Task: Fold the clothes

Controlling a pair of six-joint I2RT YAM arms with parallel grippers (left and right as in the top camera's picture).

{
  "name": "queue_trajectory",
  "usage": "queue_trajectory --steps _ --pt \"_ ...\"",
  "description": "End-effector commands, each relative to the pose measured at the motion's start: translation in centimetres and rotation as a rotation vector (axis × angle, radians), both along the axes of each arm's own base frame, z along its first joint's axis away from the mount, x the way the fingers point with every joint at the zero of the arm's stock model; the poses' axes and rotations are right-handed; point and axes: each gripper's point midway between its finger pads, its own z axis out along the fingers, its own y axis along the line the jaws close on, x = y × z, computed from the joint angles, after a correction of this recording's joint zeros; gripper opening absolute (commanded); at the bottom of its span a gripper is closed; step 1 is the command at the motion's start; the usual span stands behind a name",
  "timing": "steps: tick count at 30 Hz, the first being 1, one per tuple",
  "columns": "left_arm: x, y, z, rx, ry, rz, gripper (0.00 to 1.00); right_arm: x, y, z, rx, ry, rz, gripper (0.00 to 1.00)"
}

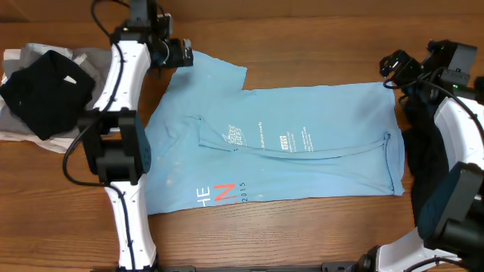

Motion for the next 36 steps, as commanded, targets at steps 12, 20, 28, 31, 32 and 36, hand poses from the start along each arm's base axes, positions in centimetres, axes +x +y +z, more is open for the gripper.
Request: queue_trajectory --steps 12,20,28,31,32,36 --pt "3.5 -2.3 -3.0 0.185 -0.124 -0.175 0.86 0.7 0.5 0.5 -0.123 -0.014 0.057 1.0" --pt "4.3 -0.6 -5.0 0.188 -0.128 -0.147 0.86 0.4 0.6 0.2 -0.119 0.003 0.057 1.0" --pt "4.7 -0.3 -5.0 0.153 -0.141 -0.14 0.85 0.3 0.1 0.1 -0.136 0.012 0.04 1.0" --pt "4.6 -0.6 -5.0 0.147 -0.14 -0.144 0.84 0.3 0.2 0.1 -0.136 0.012 0.04 1.0" --pt "4.6 -0.7 -5.0 0.147 -0.141 -0.145 0.84 0.3 0.2 0.1 -0.136 0.012 0.04 1.0" --pt "4.6 -1.4 -5.0 0.138 -0.143 -0.166 0.82 0.2 0.2 0.1 -0.135 0.014 0.04 1.0"
